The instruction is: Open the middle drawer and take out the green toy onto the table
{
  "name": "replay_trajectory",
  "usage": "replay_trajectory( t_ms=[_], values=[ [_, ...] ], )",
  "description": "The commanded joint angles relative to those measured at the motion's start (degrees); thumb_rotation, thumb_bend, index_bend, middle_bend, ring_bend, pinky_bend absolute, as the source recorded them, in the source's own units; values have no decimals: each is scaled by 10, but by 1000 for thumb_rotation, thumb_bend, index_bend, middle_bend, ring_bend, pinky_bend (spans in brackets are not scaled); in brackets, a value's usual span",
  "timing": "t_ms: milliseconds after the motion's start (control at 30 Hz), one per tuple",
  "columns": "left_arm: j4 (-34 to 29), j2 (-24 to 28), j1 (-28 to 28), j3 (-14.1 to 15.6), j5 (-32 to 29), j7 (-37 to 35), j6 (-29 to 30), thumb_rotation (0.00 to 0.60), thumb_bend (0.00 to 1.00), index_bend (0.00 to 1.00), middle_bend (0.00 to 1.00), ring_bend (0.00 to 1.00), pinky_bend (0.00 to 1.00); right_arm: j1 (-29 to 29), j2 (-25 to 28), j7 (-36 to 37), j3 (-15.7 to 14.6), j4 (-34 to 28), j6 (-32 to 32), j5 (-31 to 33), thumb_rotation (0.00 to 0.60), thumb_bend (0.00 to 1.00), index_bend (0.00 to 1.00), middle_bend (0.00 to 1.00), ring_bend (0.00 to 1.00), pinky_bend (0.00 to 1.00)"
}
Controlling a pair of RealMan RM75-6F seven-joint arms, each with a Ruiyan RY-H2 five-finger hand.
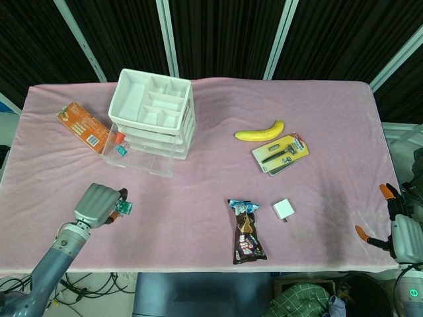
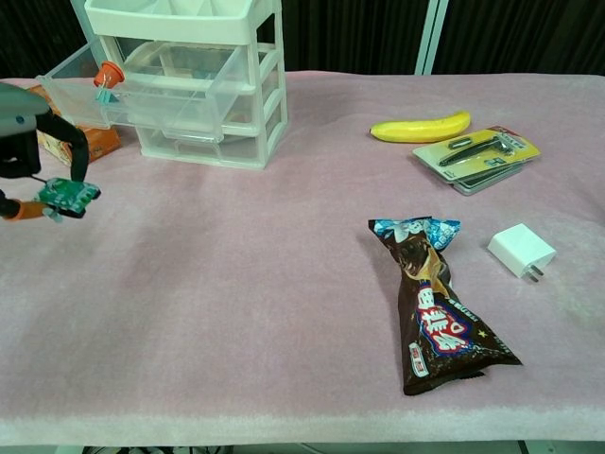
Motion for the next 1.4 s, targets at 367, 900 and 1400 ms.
replay_trajectory(
  t_ms=[367, 900, 1400],
  values=[
    [139, -127, 10, -8, -33, 40, -20, 600, 295, 468, 1000, 1000, 1000, -1, 0, 2, 1, 0, 2, 0, 600, 120, 38, 0, 0, 137],
    [169, -157, 16, -12, -51, 64, -25, 600, 166, 364, 1000, 1000, 1000, -1, 0, 2, 0, -1, 2, -2, 600, 120, 38, 0, 0, 137],
    [86, -61, 102, 29, 140, -51, 121, 600, 100, 0, 234, 319, 438, 0, -1, -12, -3, 6, 1, -6, 600, 120, 36, 0, 0, 136]
  ],
)
